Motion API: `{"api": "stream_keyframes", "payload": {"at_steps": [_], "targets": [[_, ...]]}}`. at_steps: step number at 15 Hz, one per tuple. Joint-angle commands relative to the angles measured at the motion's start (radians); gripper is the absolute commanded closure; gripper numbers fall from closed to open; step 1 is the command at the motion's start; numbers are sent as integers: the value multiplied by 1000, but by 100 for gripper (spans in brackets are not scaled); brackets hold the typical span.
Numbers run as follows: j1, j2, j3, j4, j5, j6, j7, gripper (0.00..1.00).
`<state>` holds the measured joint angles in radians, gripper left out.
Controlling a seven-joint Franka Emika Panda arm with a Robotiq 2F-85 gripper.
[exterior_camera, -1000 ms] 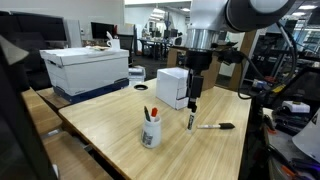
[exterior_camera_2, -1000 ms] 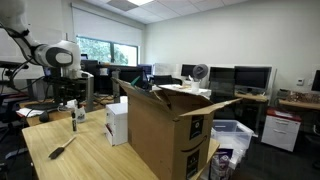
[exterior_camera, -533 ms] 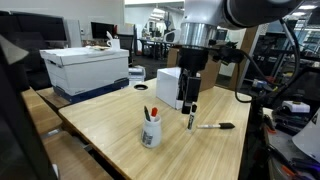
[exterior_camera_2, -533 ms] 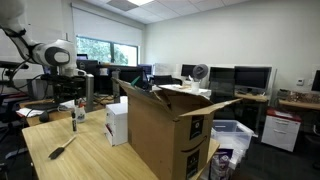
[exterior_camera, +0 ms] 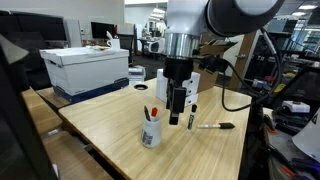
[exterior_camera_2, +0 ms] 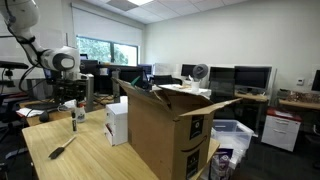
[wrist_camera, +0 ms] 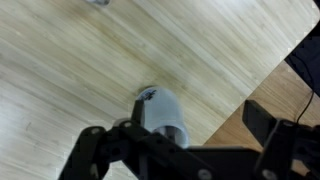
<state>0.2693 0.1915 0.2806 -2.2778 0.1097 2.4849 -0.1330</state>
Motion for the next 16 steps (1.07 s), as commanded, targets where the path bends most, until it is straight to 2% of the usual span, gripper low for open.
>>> {"api": "stream_keyframes", "payload": {"at_steps": [1,7,14,15,16], "targets": [[-1,66,4,71,-37,-7,-24,0],[-3,115,-2,146,-86,-20,-22,0],[-9,131,-6,175,-104,-24,-24,0],[-10,131,-8,177,-106,-23,-23,21],[-10,132,-9,178,-106,-23,-23,25]]}}
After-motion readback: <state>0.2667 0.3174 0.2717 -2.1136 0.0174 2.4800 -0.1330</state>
